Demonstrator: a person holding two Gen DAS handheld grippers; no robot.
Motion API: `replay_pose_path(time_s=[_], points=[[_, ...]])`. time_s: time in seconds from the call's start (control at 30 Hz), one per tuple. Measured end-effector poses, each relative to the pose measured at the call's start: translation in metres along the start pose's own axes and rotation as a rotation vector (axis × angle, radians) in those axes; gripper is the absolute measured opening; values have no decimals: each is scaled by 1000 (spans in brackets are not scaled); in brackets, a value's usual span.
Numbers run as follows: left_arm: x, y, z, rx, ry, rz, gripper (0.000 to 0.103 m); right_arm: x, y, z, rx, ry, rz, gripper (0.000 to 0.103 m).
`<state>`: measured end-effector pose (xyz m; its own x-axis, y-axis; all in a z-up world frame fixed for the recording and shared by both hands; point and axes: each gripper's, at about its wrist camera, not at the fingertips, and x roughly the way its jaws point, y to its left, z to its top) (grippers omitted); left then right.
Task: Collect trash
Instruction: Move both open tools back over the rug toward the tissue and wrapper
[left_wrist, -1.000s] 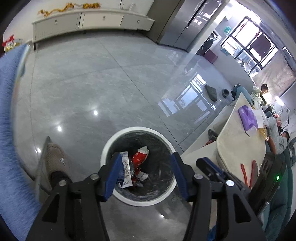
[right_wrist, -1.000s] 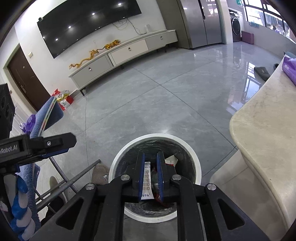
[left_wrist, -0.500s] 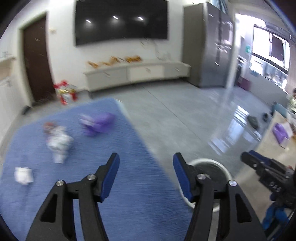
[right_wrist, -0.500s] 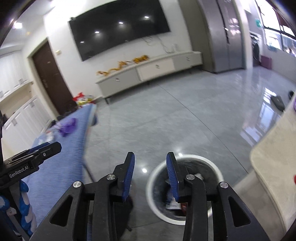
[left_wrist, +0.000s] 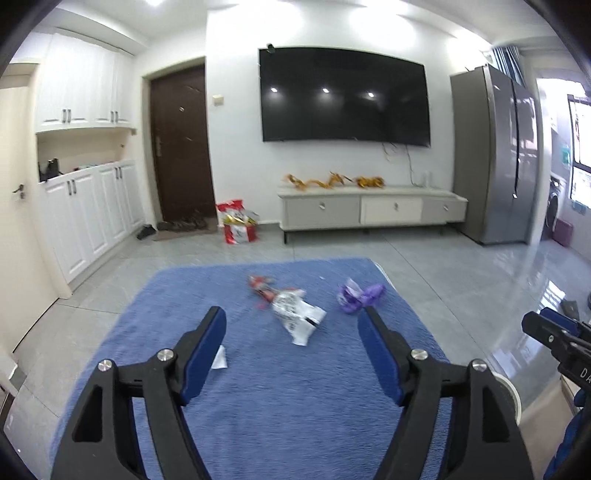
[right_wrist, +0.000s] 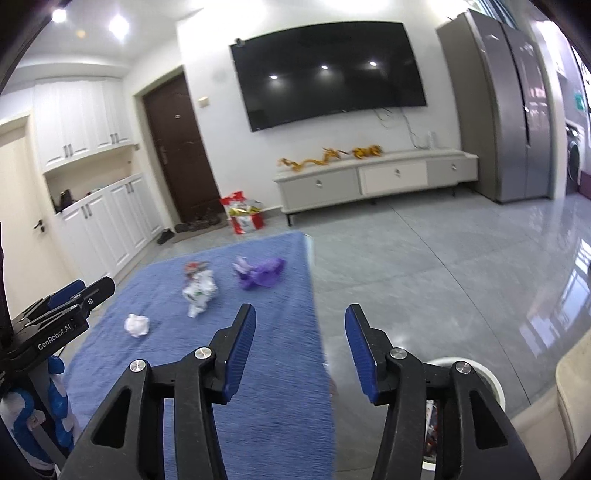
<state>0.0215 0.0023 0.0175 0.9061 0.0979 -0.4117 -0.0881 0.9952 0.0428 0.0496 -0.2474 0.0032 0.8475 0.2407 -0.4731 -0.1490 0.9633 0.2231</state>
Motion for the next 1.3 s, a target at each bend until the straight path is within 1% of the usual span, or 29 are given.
replay_pose_path(time_s=[0.1,0.27,0.47,0.57,0.77,0.97,1.1,1.3], points=[[-11,11,3,-13,-30,16,77,-9,18,5,-27,-20,14,53],[-30,23,1,-25,-67,34,81,-21,34,12,-43,-47,24,55],[-38,37,-4,-45,-74,53,82,-28,49,15,-52,-59,27,58],[-39,45,-4,-58,-68,57,83,-30,54,13,-56,-60,30,62],[-29,53,-10,-71,-35,74,83,-26,57,11,-66,-48,28,63],[-3,80,-31,-108,42,119,83,-7,48,7,-43,-14,30,63],[21,101,-46,-145,105,137,83,15,42,-1,-29,34,40,64],[58,122,-63,-205,184,113,83,58,44,-6,-30,103,64,66]])
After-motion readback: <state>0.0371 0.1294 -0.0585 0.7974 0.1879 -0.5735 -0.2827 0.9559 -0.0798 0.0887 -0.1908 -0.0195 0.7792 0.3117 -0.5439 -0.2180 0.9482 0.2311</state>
